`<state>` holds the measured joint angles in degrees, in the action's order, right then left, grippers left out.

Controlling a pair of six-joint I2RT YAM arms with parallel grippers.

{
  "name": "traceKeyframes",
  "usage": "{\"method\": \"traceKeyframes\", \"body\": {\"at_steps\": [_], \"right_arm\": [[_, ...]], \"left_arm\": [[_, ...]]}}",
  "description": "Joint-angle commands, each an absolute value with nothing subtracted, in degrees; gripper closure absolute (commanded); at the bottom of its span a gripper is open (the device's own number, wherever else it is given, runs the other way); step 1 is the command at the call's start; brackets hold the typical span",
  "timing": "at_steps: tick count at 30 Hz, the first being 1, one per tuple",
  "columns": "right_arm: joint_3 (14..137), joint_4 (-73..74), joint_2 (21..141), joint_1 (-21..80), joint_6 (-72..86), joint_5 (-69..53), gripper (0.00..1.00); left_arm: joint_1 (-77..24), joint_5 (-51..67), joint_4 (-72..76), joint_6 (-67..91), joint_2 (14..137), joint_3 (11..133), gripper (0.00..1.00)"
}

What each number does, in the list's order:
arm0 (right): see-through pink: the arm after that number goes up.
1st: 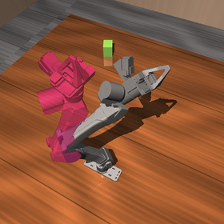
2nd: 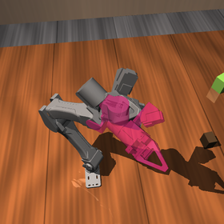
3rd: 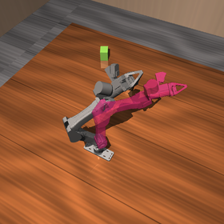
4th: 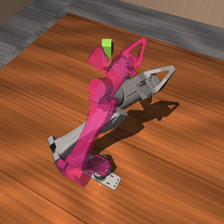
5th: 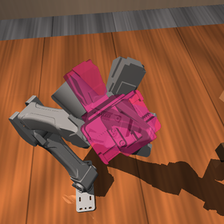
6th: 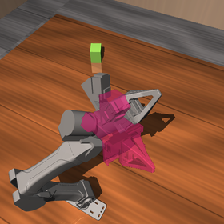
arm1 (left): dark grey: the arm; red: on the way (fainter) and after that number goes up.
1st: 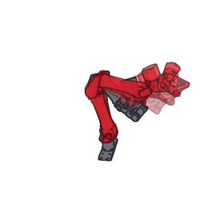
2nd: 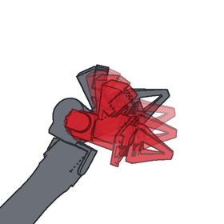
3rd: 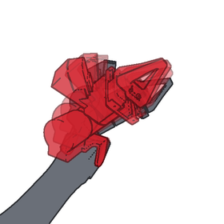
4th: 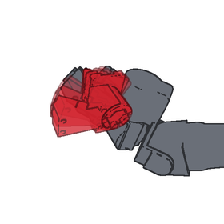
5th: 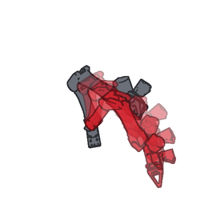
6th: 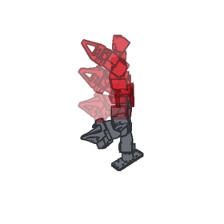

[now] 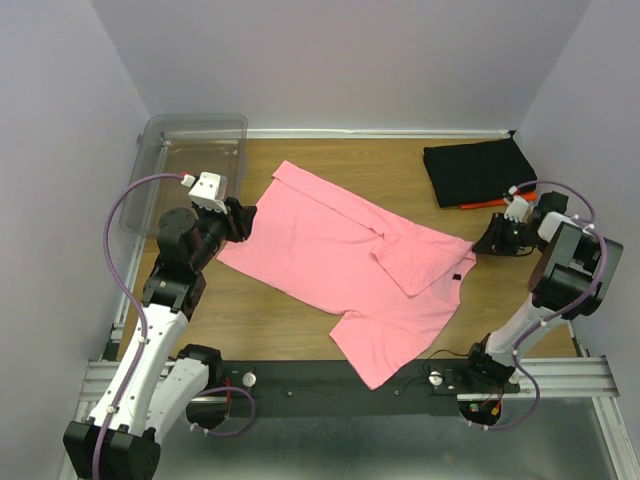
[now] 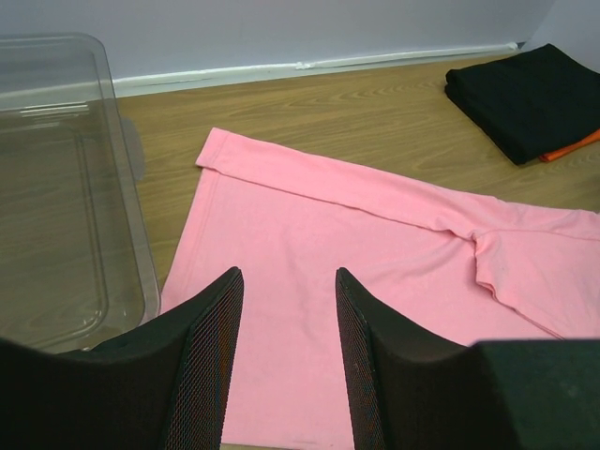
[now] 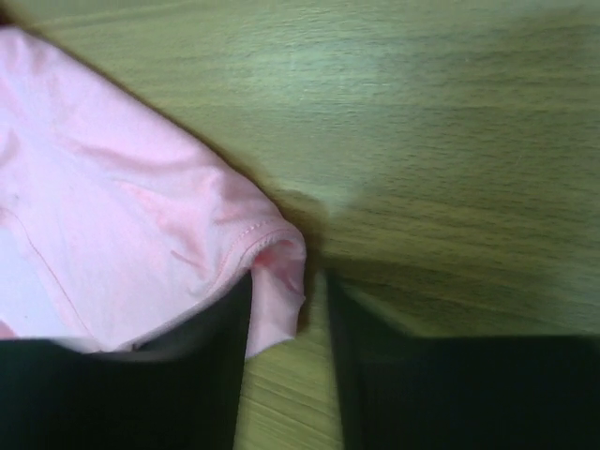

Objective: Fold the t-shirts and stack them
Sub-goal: Fold the tshirt

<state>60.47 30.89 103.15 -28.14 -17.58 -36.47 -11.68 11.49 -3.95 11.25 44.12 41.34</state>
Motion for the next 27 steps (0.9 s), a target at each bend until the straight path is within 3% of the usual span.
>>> {"method": "traceKeyframes", "body": {"at_steps": [1, 5, 11, 15, 21, 22, 27], "right_arm": [[62.3, 33.2, 103.7, -29.0, -19.3, -41.7, 0.48], [62.7, 34.5, 102.7, -29.0, -20.2, -42.8, 0.31], [65.0, 34.5, 107.7, -28.9, -18.6, -44.9, 0.29], [65.8, 34.5, 111.3, -28.9, -17.9, -45.6, 0.33], [64.2, 35.5, 113.3, -28.1, -19.2, -47.2, 0.54], [64.2, 35.9, 113.5, -28.1, -19.5, -47.2, 0.69], [63.9, 35.9, 111.0, -28.6, -20.7, -43.3, 1.00]], "left_arm": [[-11.3, 13.2, -3.0, 12.0, 44.2, 40.3, 0.48], [-11.3, 13.2, -2.9, 12.0, 44.5, 40.3, 0.48], [-11.3, 13.6, -2.6, 12.0, 45.0, 40.3, 0.48], [-11.3, 13.6, -2.8, 12.0, 45.2, 40.3, 0.48], [-11.2, 13.8, -2.5, 12.0, 45.8, 40.3, 0.48], [-11.2, 13.9, -2.5, 12.0, 46.0, 40.4, 0.48], [-11.2, 13.5, -2.8, 12.0, 45.4, 40.3, 0.48]]}}
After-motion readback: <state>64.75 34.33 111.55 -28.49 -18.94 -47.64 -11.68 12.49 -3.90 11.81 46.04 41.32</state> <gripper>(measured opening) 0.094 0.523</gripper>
